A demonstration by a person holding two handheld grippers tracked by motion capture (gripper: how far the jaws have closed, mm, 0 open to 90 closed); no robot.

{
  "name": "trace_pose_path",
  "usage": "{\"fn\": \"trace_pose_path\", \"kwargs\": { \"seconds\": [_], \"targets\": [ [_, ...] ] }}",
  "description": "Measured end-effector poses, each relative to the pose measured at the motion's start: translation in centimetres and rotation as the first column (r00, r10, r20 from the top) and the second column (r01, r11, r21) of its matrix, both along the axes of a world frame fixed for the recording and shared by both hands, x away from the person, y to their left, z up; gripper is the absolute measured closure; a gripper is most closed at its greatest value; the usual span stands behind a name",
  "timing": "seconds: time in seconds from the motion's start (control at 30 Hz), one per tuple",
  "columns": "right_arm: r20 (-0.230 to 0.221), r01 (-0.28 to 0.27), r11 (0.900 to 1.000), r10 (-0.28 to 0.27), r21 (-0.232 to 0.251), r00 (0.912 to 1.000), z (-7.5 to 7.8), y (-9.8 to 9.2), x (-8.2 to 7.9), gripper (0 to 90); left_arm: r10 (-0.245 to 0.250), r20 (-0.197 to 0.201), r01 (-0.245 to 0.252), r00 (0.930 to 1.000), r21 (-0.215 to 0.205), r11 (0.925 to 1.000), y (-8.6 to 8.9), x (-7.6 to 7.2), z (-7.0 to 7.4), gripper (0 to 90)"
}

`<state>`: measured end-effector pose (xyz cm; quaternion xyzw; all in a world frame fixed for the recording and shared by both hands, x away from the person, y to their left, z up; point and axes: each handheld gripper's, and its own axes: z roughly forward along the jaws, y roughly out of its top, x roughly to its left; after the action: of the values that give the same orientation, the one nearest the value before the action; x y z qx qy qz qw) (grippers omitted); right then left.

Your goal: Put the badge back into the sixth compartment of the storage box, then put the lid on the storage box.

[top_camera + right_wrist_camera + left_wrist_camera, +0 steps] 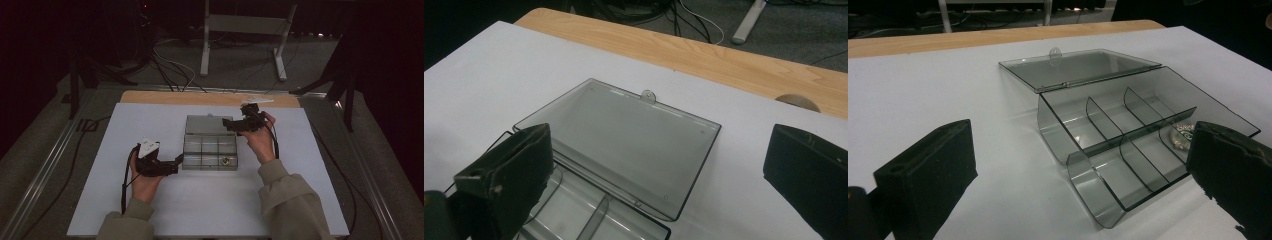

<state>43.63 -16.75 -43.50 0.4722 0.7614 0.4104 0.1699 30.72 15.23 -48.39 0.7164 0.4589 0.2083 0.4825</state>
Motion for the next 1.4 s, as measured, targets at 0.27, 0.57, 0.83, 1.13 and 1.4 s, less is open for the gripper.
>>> {"fn": "trace_pose_path", "kwargs": {
  "seconds": [0.27,0.57,0.83,1.13,1.4],
  "targets": [
    [-0.01,0.004,1.0,-0.004,0.007,0.9999,-0.6,0.1,0.4,0.1,-0.001,-0.004,0.001,1.0,0.001,1.0,-0.1,0.1,-0.1,0.1],
    [-0.021,0.008,1.0,-0.008,0.005,0.9997,-1.1,0.2,0.8,0.1,-0.003,-0.006,0.003,1.0,0.002,1.0,-0.2,0.1,-0.2,0.1],
    [-0.036,0.015,1.0,-0.014,0.007,0.9992,-1.5,0.1,1.1,0.1,-0.004,-0.008,0.004,1.0,0.003,1.0,-0.3,0.2,-0.2,0.1],
    [-0.035,0.006,0.999,-0.007,-0.035,0.9994,-1.8,0.4,1.2,0.1,-0.002,-0.008,0.002,1.0,0.003,1.0,-0.3,0.2,-0.3,0.1],
    [-0.045,0.008,0.999,-0.01,-0.035,0.9989,-2.2,0.3,1.2,0.1,-0.007,-0.011,0.007,0.9999,0.006,1.0,-0.4,0.2,-0.3,0.1]
  ]
}}
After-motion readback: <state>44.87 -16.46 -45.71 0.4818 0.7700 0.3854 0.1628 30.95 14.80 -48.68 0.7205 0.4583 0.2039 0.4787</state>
